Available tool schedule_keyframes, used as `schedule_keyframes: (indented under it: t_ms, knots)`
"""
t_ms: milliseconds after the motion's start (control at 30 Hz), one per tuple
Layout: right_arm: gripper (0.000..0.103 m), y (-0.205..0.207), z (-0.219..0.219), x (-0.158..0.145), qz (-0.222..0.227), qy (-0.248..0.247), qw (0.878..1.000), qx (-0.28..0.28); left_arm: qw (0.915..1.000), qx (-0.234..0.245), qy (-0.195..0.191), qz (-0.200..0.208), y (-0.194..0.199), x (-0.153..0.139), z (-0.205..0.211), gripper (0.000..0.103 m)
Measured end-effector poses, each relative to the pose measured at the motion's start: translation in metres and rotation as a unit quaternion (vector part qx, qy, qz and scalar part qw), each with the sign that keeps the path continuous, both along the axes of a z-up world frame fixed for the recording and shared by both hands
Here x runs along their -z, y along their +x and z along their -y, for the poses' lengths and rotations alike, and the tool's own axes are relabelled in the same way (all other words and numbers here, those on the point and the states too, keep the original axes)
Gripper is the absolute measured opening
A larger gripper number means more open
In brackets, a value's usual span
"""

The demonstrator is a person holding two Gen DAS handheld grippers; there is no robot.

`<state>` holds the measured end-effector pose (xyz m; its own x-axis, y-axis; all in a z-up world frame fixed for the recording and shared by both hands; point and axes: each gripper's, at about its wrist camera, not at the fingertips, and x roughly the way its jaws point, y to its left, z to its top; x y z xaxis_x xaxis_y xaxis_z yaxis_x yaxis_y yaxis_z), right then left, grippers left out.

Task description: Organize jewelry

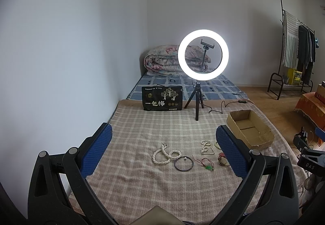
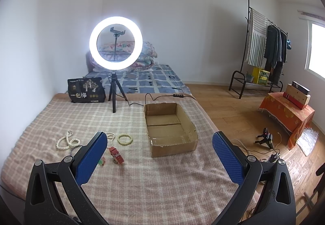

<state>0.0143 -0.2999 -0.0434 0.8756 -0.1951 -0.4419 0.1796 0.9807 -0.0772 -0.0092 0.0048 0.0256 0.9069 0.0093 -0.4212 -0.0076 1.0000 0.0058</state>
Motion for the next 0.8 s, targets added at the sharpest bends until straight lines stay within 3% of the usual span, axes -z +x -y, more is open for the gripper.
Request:
schedule_keyframes:
  t_ms: [800]
  knots:
    - [0.102, 0.0002, -0.0029, 0.0008, -0.002, 0.000, 1.000, -0.001, 1.0000, 0.000, 0.000, 0.003, -0.0042, 0.0022, -0.0011, 0.103]
